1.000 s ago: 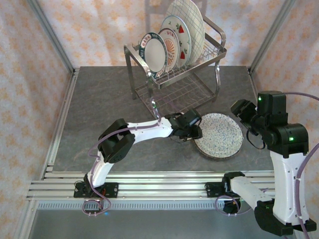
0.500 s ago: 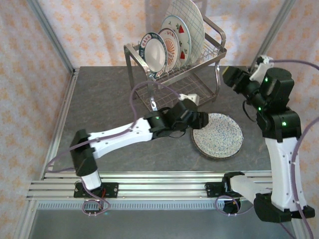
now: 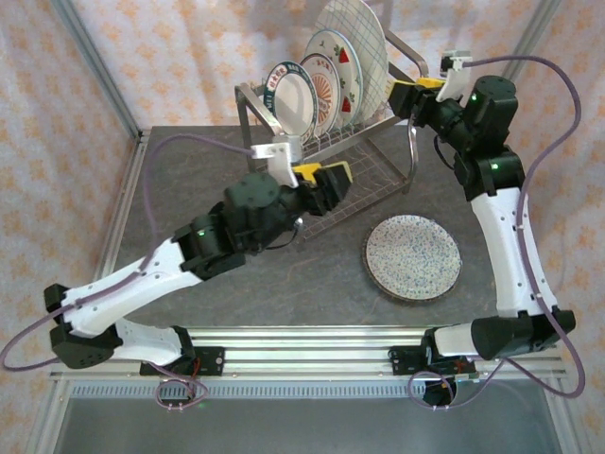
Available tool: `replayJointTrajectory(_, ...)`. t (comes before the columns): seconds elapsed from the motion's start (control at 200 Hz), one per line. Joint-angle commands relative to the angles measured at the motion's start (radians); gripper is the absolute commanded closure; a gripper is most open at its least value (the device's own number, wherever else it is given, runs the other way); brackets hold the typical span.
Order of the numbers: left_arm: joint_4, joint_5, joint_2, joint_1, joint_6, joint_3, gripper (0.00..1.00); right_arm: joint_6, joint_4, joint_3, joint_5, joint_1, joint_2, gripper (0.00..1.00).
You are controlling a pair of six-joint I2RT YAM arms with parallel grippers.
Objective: Unload the plates from the dish rack
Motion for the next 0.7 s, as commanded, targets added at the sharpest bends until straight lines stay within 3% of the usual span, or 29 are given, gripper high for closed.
replayJointTrajectory(0.0,0.077,-0.118,-0.067,0.001,0.117,-0.018,0.25,-0.059,0.051,0.071,-0.045,0.009,0.024,0.33)
replayJointTrajectory(0.21,0.067,-0.176,-0.119,0.003,0.188,0.005,0.19,-0.07,0.019,0.128,-0.033,0.012,0.103,0.38)
replayJointTrajectory(0.696,0.046,-0.177,-0.152,0.003,0.198,0.004,0.18,-0.083,-0.046,0.289,-0.066,0.041,0.263,0.48)
